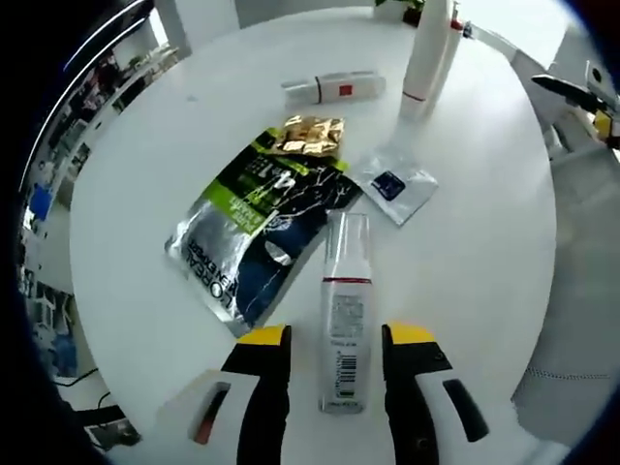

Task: Arrange the skincare products in the storage area until every visible bottle or jar stands upright without overlapping.

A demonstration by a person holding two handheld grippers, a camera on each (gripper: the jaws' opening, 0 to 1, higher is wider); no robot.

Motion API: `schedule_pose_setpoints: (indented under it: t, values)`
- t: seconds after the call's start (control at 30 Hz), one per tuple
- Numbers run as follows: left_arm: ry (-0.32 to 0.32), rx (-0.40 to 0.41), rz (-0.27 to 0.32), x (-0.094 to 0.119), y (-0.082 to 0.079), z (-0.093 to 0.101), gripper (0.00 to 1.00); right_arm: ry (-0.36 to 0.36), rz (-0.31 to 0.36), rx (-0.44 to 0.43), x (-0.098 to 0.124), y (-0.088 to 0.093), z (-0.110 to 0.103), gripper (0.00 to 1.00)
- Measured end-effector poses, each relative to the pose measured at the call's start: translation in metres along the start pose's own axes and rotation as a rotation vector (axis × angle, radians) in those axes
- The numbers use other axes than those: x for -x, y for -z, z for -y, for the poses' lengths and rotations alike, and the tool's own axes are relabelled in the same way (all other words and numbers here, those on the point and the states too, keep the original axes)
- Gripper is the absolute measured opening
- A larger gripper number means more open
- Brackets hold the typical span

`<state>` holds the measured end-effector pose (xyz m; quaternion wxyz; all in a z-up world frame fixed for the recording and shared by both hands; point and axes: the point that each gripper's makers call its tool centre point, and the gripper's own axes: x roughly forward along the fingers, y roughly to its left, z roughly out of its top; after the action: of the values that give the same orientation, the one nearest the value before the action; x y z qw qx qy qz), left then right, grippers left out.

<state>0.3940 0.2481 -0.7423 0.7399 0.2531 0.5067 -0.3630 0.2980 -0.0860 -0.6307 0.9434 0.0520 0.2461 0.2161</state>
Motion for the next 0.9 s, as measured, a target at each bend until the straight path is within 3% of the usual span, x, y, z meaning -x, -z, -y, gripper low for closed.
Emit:
schedule_pose_setpoints:
  t: [0.3,0.9]
  values:
    - [0.006,0.012,-0.026,-0.0015,0.0004,-0.0014,0.19,0.004,0.008,-0.009,0.0009,-0.0011,0.001,0.96]
    - [0.013,0.088,0.0,-0.0002,-0.0004,-0.0016,0.17,-0.011,-0.007,-0.005,-0.0008,0.001,-0.0029,0.95]
